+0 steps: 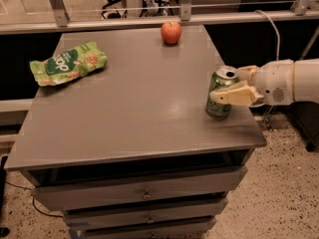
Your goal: Move green can near green rice chip bag
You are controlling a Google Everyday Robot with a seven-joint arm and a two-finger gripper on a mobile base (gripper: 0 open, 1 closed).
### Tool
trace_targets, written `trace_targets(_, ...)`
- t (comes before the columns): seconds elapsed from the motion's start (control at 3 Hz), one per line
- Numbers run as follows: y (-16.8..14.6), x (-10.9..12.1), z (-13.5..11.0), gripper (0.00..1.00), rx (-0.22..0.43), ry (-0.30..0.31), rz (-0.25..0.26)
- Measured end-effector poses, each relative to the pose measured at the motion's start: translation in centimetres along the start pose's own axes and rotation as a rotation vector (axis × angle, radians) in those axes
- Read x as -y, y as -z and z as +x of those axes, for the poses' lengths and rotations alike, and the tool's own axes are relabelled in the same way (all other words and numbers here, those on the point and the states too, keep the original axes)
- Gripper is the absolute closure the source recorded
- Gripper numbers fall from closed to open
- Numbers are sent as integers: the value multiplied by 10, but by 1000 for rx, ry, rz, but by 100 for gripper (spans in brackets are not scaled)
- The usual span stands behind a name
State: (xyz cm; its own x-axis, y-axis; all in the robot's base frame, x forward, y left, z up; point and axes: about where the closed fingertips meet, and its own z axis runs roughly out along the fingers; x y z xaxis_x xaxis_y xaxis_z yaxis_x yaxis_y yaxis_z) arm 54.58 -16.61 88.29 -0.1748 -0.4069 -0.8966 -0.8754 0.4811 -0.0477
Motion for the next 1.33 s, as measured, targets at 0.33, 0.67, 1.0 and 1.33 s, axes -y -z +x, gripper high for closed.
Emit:
trace_targets(0.33, 0, -1, -8, 88, 11, 8, -5)
trace_targets(0.67, 4, 6, -28, 100, 14, 39, 8)
trace_targets(1.0, 19, 27, -63, 100, 10, 77, 64)
trace_targets(1.33, 19, 27, -63, 100, 10, 77, 64)
